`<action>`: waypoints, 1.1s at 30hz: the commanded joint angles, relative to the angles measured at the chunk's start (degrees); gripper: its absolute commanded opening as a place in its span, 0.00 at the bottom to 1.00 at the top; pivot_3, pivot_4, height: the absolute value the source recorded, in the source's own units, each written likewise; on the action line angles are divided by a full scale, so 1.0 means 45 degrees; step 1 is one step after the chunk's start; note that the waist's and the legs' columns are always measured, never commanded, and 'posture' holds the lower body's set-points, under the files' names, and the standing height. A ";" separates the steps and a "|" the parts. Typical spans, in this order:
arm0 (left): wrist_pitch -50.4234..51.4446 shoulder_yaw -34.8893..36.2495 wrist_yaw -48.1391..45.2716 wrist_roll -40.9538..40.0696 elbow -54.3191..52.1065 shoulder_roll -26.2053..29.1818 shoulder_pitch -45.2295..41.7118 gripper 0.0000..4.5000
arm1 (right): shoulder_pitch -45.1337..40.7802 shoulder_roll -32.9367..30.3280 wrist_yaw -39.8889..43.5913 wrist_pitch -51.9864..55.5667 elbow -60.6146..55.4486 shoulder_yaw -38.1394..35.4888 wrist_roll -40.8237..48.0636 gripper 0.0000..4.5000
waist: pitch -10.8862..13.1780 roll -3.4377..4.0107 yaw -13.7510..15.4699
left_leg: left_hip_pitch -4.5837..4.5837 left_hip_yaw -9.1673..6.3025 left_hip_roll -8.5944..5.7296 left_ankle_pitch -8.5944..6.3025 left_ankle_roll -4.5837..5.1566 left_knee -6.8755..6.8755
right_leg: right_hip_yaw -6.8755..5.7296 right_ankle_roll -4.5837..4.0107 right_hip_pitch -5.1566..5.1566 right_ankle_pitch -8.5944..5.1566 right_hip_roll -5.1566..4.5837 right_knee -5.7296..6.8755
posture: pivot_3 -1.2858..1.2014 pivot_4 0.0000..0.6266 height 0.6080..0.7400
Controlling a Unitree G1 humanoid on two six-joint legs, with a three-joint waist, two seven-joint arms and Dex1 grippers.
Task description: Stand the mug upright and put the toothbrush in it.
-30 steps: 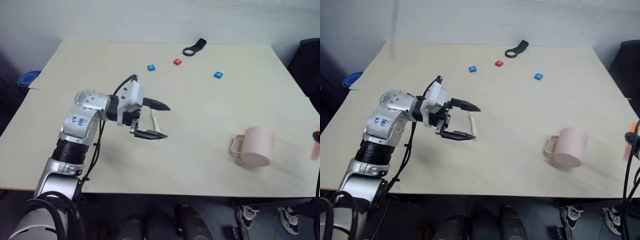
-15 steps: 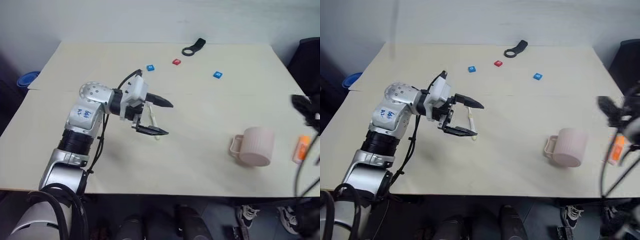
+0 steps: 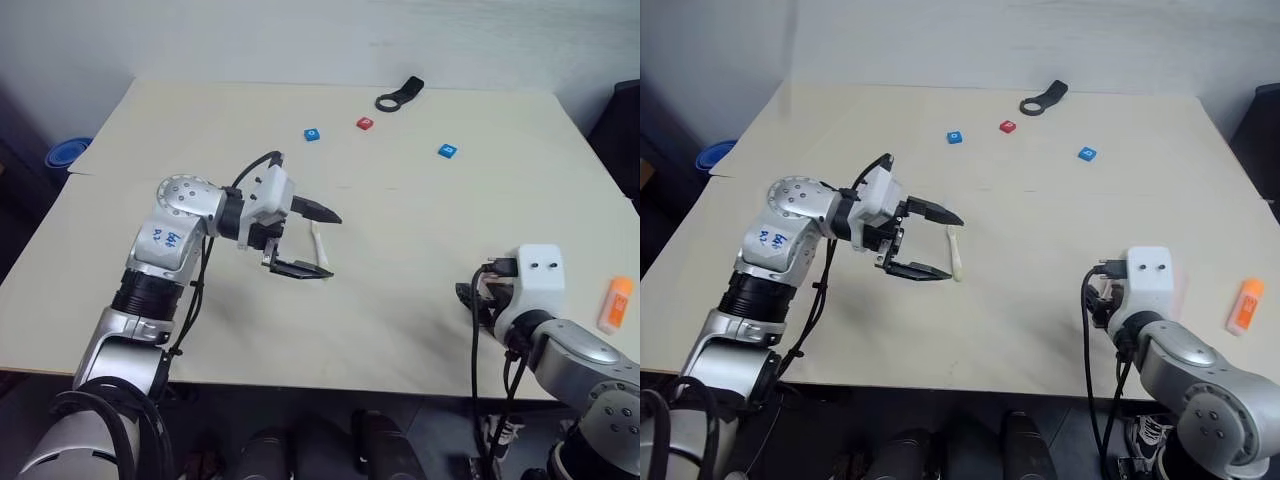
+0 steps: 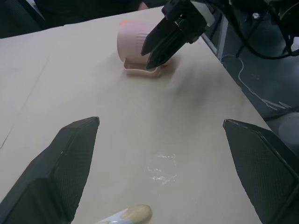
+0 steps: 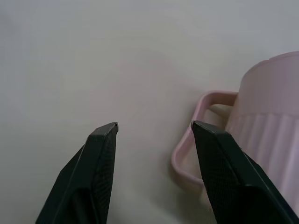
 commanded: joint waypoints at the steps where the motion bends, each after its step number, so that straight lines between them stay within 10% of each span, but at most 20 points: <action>1: 0.0085 0.0331 0.0181 -0.0147 -0.0581 0.0242 0.0165 1.00 | 0.0009 -0.0199 0.0214 0.0030 -0.0563 0.0415 -0.0712 0.58 | 0.0000 0.0000 -0.0012 | 0.0000 -0.0003 0.0006 0.0002 -0.0004 0.0000 | -0.0004 0.0000 0.0000 0.0000 0.0007 0.0001 | 0.52 0.24 1.00; 18: 0.0045 0.0387 0.0617 -0.0162 -0.0908 0.0333 0.0326 1.00 | 0.0912 -0.1825 0.2501 -0.3428 0.2950 0.1109 -0.3420 0.58 | 0.0001 -0.0002 0.0028 | 0.0002 0.0001 -0.0005 0.0000 -0.0001 -0.0001 | -0.0001 0.0000 0.0007 0.0000 0.0014 -0.0009 | 0.52 0.24 1.00; 27: 0.0057 0.0400 0.0616 -0.0140 -0.0780 0.0331 0.0121 1.00 | 0.0379 -0.1695 0.3311 -0.3940 0.3881 0.0905 -0.3530 0.01 | 0.0001 -0.0002 0.0023 | 0.0005 0.0002 0.0003 0.0002 -0.0004 -0.0001 | -0.0001 0.0002 0.0007 0.0001 0.0017 -0.0005 | 0.52 0.24 1.00; 33: 0.0162 0.0592 0.0921 -0.0138 -0.0763 0.0414 0.0193 1.00 | -0.0424 -0.1340 0.4454 -0.4504 0.3978 0.0951 -0.2823 0.01 | -0.0003 -0.0010 -0.0064 | 0.0011 0.0005 0.0005 0.0003 -0.0006 -0.0001 | 0.0002 0.0003 0.0010 0.0001 0.0018 -0.0001 | 0.52 0.24 1.00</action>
